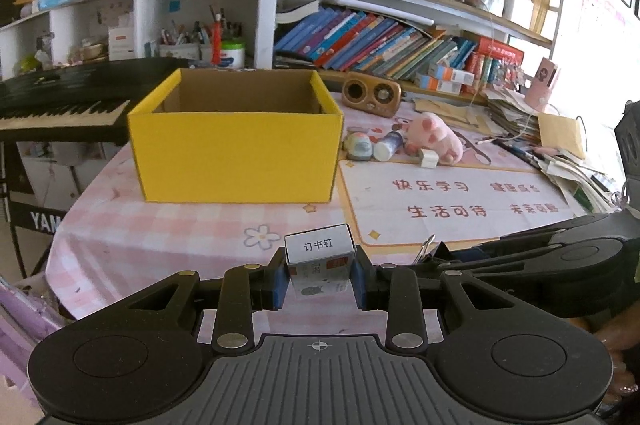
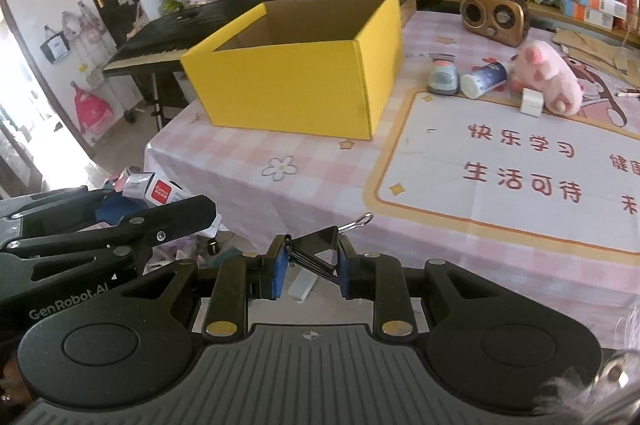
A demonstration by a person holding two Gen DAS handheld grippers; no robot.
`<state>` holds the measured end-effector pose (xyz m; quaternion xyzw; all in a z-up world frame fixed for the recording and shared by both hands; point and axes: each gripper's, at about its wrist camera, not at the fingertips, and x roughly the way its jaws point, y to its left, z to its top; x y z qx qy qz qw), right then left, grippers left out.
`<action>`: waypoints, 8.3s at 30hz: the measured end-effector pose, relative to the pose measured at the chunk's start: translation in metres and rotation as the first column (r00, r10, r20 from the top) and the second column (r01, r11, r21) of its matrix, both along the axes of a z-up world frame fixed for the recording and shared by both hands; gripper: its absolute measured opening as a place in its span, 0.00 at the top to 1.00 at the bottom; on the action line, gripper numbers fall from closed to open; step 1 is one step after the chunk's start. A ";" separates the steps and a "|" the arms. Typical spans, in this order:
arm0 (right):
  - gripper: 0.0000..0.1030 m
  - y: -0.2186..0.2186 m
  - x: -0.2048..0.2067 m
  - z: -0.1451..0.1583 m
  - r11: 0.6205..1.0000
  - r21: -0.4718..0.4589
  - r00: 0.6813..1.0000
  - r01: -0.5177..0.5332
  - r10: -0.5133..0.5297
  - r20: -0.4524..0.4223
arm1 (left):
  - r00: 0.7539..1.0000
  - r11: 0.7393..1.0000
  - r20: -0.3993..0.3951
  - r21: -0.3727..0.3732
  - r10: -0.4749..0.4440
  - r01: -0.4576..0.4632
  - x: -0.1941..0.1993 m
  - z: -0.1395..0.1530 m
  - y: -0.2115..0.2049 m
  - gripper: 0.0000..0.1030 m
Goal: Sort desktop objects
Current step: 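Carry the stapler box and binder clip over the yellow box with both tools, then lower both items into the yellow box and open both tools, then withdraw both tools up and away from the yellow box, then move the left tool toward the grey toy car while the right tool approaches the pink pig plush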
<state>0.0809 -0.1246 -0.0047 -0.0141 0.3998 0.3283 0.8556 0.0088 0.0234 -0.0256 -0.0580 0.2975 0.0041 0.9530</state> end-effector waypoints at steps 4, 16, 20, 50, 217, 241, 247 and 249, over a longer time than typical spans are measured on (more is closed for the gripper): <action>0.77 0.008 -0.004 0.001 1.000 0.001 1.000 -0.017 0.017 0.004 | 1.000 1.000 0.002 -0.005 0.013 -0.013 -0.005 0.000 0.006 0.70; 0.77 0.030 -0.009 0.002 0.998 -0.013 0.998 -0.067 0.067 0.015 | 0.999 0.999 0.010 -0.005 0.041 -0.041 -0.013 0.000 0.021 0.70; 0.77 0.036 -0.008 0.002 0.996 -0.019 0.996 -0.088 0.088 0.018 | 0.998 0.998 0.012 -0.011 0.058 -0.058 -0.014 0.000 0.027 0.70; 0.77 0.065 0.026 0.019 0.987 -0.022 0.983 -0.157 0.159 0.089 | 0.991 0.991 0.035 -0.044 0.129 -0.128 0.018 0.006 0.054 0.70; 0.21 -0.102 0.030 -0.002 0.904 -0.119 0.899 0.410 -0.379 0.218 | 0.993 0.993 -0.011 0.017 -0.113 0.114 0.085 0.003 -0.075 0.07; 0.21 -0.151 0.139 -0.011 0.929 -0.160 0.936 0.333 -0.307 0.170 | 0.996 0.999 -0.074 -0.012 -0.045 0.045 0.178 -0.009 -0.123 0.07; 0.21 -0.159 0.163 -0.015 0.945 -0.149 0.950 0.293 -0.271 0.153 | 0.995 1.000 -0.095 -0.014 0.002 -0.004 0.195 -0.011 -0.127 0.07; 0.21 -0.161 0.169 -0.015 0.949 -0.143 0.953 0.281 -0.260 0.154 | 0.996 1.000 -0.094 -0.006 0.011 -0.012 0.201 -0.011 -0.130 0.07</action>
